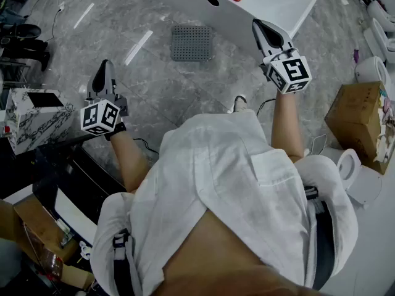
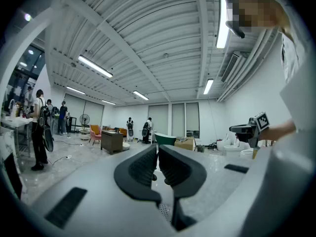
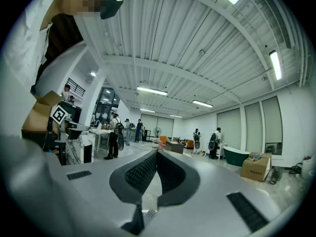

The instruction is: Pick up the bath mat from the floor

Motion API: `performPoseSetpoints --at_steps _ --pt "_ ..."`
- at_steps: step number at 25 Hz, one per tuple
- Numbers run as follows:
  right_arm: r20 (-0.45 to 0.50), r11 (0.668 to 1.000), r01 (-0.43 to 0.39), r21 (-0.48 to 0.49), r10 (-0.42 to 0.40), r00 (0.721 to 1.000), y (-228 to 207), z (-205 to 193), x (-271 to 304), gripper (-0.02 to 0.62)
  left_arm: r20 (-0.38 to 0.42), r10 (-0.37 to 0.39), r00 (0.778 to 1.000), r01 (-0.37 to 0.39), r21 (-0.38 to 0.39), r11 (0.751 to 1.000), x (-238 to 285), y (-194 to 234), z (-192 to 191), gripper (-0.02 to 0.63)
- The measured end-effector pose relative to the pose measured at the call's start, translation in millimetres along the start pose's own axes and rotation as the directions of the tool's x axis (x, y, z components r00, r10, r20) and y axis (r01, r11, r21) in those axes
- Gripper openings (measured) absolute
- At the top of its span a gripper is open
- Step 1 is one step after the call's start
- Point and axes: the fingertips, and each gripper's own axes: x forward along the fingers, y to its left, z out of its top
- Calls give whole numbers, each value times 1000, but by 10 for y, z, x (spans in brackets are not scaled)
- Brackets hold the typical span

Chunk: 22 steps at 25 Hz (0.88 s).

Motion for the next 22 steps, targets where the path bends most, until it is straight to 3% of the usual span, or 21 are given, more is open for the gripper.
performPoseSetpoints --at_steps 9,13,22 --pt "49 998 -15 56 12 999 -37 40 -67 26 -11 -6 1000 6 4 1000 -2 -25 -47 18" --pt "43 999 22 31 -23 999 -94 22 -85 28 -13 -12 1000 12 3 1000 5 -21 -60 18" --pt "30 999 25 30 -26 999 -43 -54 -40 28 -16 -1 1000 0 -11 1000 -7 34 -131 18"
